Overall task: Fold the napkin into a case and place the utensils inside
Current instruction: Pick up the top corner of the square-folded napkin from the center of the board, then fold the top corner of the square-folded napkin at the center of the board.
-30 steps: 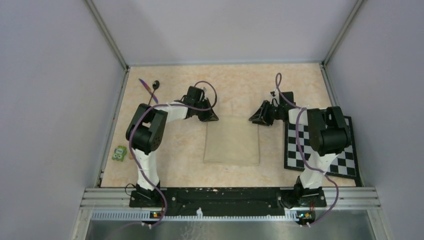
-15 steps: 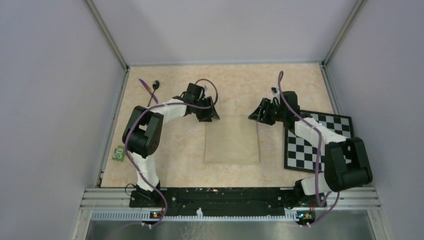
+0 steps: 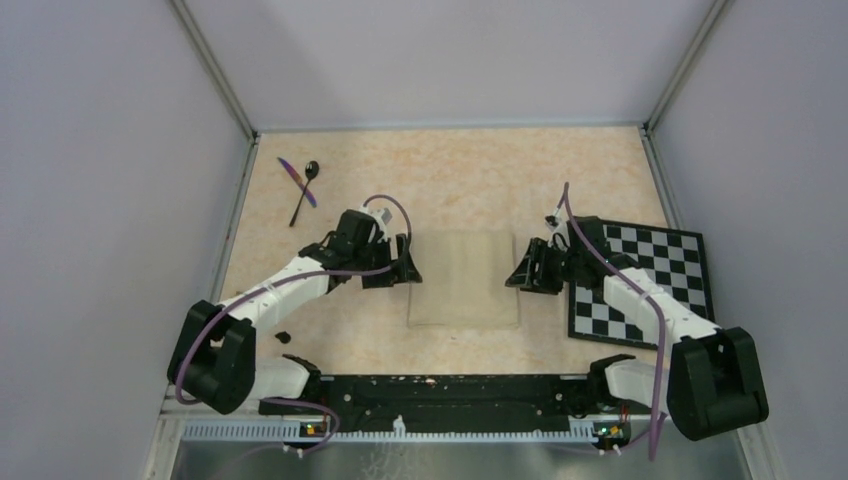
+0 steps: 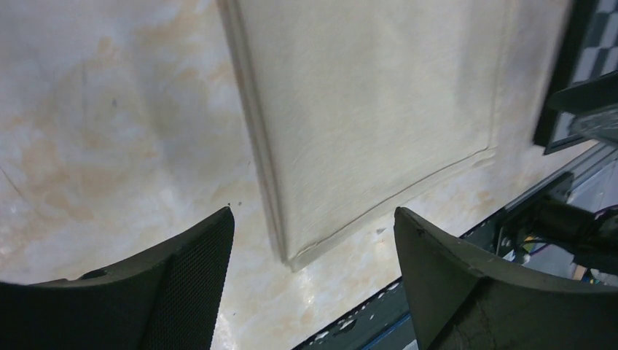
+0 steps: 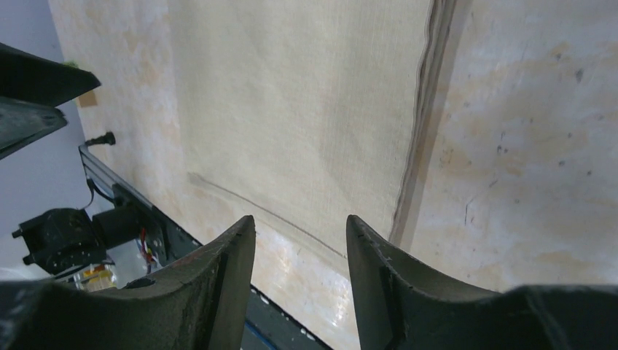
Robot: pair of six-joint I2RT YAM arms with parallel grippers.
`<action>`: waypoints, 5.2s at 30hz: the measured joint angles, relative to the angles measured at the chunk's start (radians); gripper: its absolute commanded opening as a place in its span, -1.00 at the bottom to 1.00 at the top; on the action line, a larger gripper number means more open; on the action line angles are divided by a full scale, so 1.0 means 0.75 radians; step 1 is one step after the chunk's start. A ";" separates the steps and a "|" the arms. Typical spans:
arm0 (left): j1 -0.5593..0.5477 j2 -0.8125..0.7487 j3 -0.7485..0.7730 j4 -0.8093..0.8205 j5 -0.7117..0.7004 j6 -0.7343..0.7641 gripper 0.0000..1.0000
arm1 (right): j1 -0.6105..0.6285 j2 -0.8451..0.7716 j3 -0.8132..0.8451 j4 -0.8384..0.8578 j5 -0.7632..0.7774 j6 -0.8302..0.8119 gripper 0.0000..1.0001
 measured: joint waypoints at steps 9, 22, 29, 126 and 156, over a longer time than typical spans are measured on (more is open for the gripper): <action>-0.046 -0.007 -0.219 0.045 0.069 0.009 0.51 | 0.007 -0.028 -0.054 -0.083 0.037 -0.020 -0.32; -0.163 0.038 -0.278 0.142 0.056 0.035 0.51 | 0.056 0.032 -0.121 -0.092 0.130 0.003 -0.31; -0.169 0.011 -0.308 0.182 0.049 0.029 0.53 | 0.071 0.086 -0.132 -0.056 0.131 0.000 -0.41; -0.178 -0.003 -0.401 0.213 0.025 -0.022 -0.50 | 0.409 1.292 0.951 0.643 -0.161 0.403 -1.00; -0.180 -0.074 -0.434 0.186 -0.001 -0.072 -0.34 | 0.411 1.378 1.115 0.510 -0.167 0.354 -0.37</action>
